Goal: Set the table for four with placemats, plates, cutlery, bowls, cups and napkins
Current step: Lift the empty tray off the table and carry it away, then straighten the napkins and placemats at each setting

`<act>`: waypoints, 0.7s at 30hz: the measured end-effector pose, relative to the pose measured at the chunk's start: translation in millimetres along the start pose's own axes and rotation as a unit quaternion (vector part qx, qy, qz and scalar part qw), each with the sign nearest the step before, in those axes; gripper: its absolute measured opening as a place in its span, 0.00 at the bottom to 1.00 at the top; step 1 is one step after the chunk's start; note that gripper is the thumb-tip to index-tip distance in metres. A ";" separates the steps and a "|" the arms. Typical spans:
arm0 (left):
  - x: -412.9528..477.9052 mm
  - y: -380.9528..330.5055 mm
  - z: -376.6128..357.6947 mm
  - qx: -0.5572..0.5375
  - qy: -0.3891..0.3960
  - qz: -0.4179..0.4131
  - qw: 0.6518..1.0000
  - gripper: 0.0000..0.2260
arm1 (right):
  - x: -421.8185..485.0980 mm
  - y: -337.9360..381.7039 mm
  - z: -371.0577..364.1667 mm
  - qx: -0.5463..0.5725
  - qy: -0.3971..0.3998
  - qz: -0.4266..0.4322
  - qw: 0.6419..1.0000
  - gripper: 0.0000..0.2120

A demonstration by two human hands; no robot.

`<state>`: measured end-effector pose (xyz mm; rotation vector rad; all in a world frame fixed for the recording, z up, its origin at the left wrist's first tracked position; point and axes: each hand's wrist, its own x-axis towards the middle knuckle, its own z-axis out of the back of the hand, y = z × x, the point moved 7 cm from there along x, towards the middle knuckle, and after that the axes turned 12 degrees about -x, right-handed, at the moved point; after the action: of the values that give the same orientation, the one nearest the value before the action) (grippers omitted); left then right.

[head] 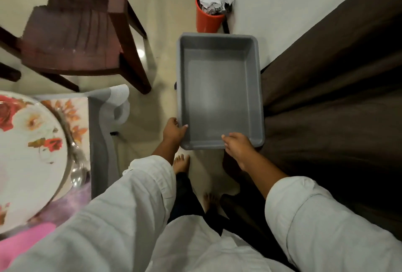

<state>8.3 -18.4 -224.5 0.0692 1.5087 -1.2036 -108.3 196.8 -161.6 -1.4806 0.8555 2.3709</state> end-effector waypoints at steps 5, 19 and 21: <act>-96.2 -13.3 14.2 0.027 -0.024 -0.078 0.996 0.24 | -59.9 12.4 -1.6 -0.186 -0.029 0.125 0.974 0.24; -367.9 121.1 114.0 0.095 -0.208 -0.171 0.958 0.18 | -250.5 -53.2 -175.5 -0.348 0.153 0.420 0.824 0.06; -397.8 140.0 132.7 0.069 -0.249 -0.178 0.950 0.15 | -278.6 -62.2 -202.1 -0.366 0.180 0.448 0.796 0.04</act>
<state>327.9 172.8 13.7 -0.4036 1.0133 -1.4775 202.9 162.7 -5.5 -2.2304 0.8915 3.4633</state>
